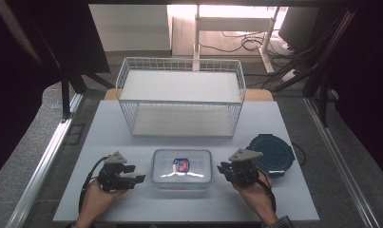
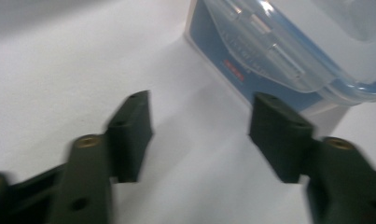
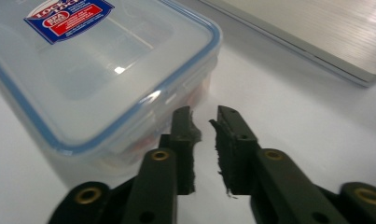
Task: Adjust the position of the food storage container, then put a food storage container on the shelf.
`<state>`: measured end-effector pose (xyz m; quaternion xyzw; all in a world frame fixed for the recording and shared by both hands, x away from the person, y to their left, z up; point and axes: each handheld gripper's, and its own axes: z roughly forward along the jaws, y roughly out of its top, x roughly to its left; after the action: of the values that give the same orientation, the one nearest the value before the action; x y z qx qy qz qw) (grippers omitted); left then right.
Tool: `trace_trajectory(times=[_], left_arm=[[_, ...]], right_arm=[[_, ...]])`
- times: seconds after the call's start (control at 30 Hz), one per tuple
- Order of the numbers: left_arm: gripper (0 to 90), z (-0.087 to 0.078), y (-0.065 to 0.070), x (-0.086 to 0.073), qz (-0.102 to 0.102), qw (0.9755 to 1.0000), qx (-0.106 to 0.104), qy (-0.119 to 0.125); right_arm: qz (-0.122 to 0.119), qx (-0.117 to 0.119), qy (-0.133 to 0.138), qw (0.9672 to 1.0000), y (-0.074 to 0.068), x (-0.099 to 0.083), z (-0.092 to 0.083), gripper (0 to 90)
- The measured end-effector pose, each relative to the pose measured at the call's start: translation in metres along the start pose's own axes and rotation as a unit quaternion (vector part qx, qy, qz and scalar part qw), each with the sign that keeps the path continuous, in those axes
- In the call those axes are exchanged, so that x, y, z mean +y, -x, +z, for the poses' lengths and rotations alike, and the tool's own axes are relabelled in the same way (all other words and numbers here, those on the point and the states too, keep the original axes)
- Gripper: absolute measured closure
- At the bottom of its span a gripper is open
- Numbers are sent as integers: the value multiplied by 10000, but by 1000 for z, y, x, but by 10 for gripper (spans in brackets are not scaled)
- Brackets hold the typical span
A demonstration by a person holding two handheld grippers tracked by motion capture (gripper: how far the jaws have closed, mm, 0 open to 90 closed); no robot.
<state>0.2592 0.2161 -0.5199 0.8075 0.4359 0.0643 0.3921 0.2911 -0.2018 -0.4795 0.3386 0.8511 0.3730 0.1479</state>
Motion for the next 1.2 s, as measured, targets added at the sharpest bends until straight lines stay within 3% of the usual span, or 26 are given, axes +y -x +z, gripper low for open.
trace_trajectory(times=[0.1, 0.2, 0.33, 0.43, 0.63, 0.9, 1.1, 1.2], left_arm=[[221, -3, 3, -3, 13, 9999, -69, 145], [140, -5, 5, -7, 91, 9998, -83, 180], [105, -7, 5, -11, 124, 9997, -25, 231], [68, -8, 4, -11, 186, 9990, 29, 402], [11, -7, 1, -11, 160, 9985, 83, 523], [11, -7, 4, -7, 233, 9982, 64, 545], [7, -7, 6, 3, 209, 9978, 11, 634], [4, -5, 7, 11, 151, 9976, -149, 663]], right_arm=[[103, 45, 104, 9999, 1, -6, -7, 594], [146, 43, 229, 9996, 3, -10, -12, 410], [207, 111, 390, 9990, 4, -15, -14, 231], [190, 108, 430, 9988, 3, -14, -14, 145], [122, 154, 458, 9988, 1, -12, -11, 83], [-88, 243, 537, 9982, -3, -8, -8, 34], [-114, 483, 506, 9975, -7, -3, -2, 13], [-83, 529, 448, 9976, -10, 2, 1, 13]])
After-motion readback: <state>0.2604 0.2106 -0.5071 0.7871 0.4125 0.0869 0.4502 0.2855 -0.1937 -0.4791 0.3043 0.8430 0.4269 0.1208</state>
